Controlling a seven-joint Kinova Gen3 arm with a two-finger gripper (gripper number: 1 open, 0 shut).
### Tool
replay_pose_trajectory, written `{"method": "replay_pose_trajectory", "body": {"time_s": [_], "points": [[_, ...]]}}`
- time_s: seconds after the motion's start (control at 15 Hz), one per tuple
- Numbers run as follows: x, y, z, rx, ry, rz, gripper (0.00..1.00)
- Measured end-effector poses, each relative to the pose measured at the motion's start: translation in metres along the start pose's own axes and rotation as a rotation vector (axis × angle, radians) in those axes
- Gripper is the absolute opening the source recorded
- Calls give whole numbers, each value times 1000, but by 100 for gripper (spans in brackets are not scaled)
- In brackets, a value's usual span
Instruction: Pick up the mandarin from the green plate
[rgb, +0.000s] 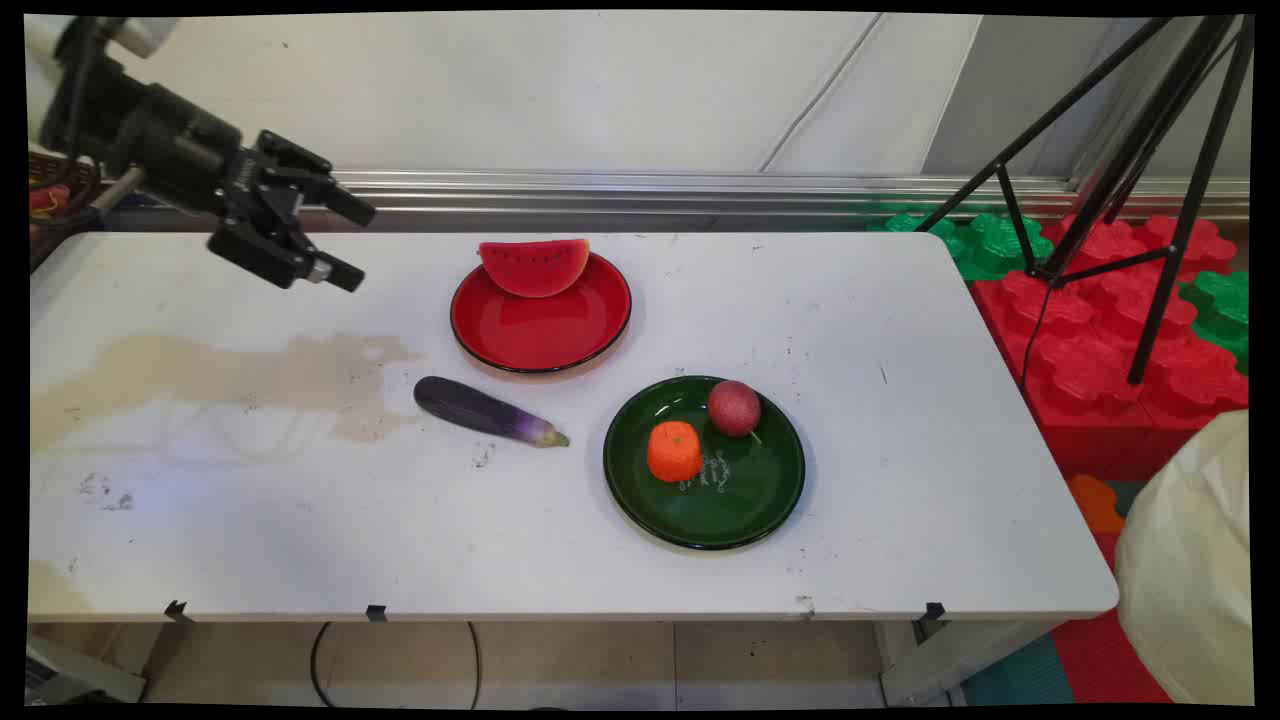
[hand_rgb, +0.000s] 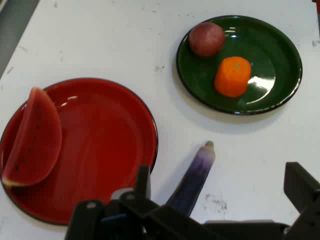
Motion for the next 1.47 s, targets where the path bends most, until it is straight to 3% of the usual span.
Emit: {"method": "replay_pose_trajectory", "body": {"time_s": [0.67,1.47], "points": [[46,3,75,-52,-38,45,100],[77,36,183,-126,-141,129,100]]}}
